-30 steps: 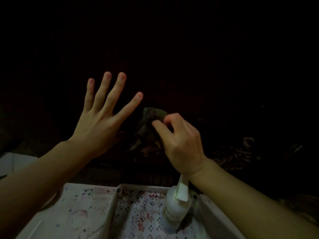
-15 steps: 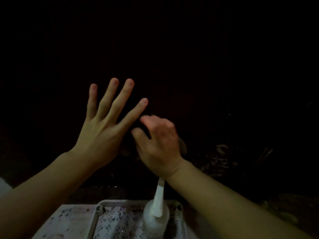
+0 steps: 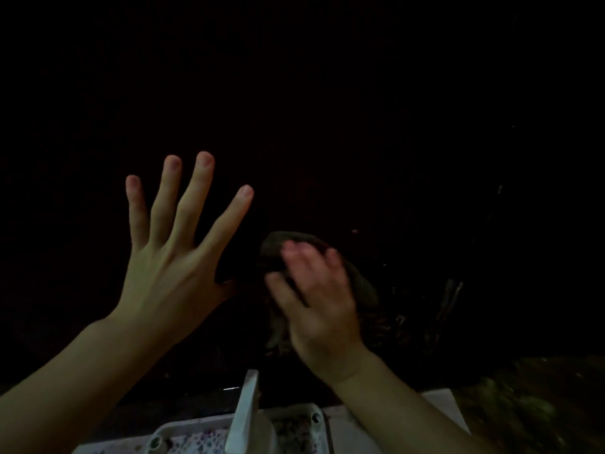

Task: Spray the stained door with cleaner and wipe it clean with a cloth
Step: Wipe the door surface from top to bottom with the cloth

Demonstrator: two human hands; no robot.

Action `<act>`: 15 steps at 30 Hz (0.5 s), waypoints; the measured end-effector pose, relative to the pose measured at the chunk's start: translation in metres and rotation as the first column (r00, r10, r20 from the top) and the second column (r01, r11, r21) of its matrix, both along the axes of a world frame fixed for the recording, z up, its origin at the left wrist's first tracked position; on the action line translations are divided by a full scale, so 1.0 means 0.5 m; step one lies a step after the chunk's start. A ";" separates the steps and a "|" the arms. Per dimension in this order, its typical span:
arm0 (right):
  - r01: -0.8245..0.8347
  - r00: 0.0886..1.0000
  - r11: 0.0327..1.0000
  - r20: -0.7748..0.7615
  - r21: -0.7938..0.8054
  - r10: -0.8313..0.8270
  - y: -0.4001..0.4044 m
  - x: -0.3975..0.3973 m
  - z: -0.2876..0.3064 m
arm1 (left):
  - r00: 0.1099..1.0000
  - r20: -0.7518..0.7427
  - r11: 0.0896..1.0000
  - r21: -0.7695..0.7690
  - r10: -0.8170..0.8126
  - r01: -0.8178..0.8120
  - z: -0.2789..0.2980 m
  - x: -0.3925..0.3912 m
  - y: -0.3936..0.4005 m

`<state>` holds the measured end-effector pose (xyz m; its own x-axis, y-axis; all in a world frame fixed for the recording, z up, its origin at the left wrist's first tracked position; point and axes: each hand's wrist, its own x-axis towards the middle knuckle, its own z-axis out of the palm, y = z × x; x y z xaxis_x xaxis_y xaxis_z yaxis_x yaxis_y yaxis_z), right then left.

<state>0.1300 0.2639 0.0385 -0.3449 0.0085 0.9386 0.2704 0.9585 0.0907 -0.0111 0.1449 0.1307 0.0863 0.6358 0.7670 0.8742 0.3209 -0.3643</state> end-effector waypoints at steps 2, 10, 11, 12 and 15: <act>-0.022 1.000 0.999 0.010 0.043 0.022 -0.010 -0.019 0.021 | 1.000 -0.011 1.000 0.013 -0.010 0.010 0.003 0.006 0.006; 0.244 0.948 0.926 -0.131 -0.288 -0.290 0.058 0.078 -0.029 | 0.997 -0.008 0.997 -0.033 0.073 -0.074 0.014 0.016 0.009; 0.216 0.952 0.929 -0.145 -0.300 -0.268 0.047 0.067 -0.020 | 0.997 0.005 0.997 -0.028 0.079 -0.079 0.014 0.019 0.011; 0.180 0.963 0.941 -0.145 -0.285 -0.228 0.032 0.051 -0.002 | 0.997 0.015 0.997 -0.023 0.074 -0.074 0.014 0.024 0.013; 0.018 0.998 0.992 -0.058 -0.128 -0.025 -0.008 0.002 0.064 | 0.999 0.030 1.000 0.013 0.017 -0.017 0.012 0.035 0.015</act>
<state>0.1309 0.2599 0.0703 -0.2874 0.1361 0.9481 0.2925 0.9550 -0.0484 0.0066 0.1525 0.1366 0.0523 0.6270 0.7773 0.8791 0.3403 -0.3337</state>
